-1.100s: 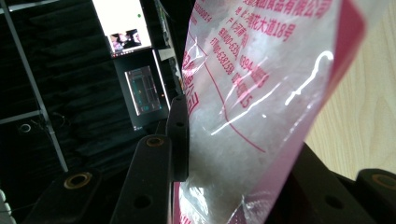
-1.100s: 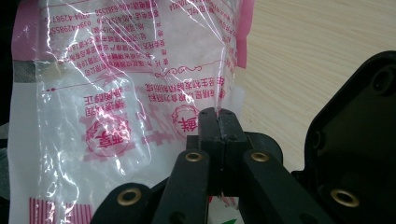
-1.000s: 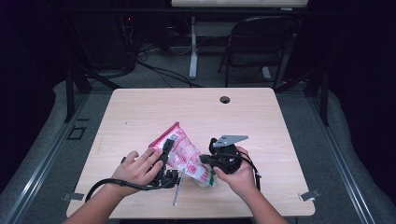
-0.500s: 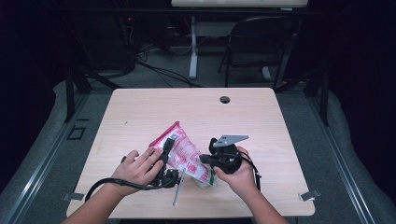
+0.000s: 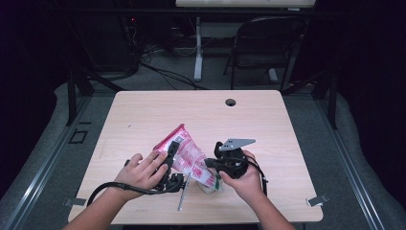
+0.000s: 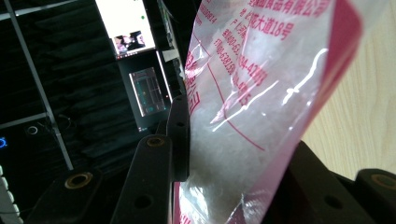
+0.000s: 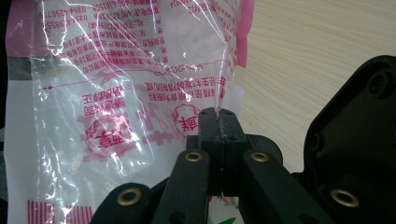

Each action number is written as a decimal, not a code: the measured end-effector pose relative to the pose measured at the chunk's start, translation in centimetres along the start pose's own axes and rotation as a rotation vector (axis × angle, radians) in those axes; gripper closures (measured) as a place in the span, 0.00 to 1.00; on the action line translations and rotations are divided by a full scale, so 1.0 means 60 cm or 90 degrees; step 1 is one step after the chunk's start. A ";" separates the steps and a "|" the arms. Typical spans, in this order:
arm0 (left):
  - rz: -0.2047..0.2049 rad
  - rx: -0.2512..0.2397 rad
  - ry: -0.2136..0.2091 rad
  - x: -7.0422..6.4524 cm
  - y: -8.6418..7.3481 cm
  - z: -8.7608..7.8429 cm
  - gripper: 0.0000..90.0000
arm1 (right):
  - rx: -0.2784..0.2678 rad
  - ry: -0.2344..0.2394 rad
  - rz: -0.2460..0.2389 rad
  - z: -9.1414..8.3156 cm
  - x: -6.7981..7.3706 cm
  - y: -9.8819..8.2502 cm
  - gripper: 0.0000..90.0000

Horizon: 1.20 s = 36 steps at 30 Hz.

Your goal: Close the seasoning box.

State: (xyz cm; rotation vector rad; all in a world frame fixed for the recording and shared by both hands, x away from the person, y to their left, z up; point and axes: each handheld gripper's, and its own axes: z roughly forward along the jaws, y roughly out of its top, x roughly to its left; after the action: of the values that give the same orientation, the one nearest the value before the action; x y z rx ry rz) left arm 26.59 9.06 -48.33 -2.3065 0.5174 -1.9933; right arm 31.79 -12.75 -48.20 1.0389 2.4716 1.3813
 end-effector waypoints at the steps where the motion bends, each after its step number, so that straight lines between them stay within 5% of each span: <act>1: 0.000 0.000 0.000 0.000 0.000 0.000 0.78 | 0.000 0.000 0.000 0.000 0.000 0.000 1.00; 36: 0.002 -0.003 -0.003 0.003 0.005 0.001 0.79 | 0.000 -0.002 0.004 -0.002 -0.003 -0.003 1.00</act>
State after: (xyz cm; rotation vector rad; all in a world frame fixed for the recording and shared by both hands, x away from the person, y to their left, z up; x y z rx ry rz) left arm 26.58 8.72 -48.22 -2.3109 0.5257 -1.9861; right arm 31.77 -13.01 -48.31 1.0479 2.4690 1.3796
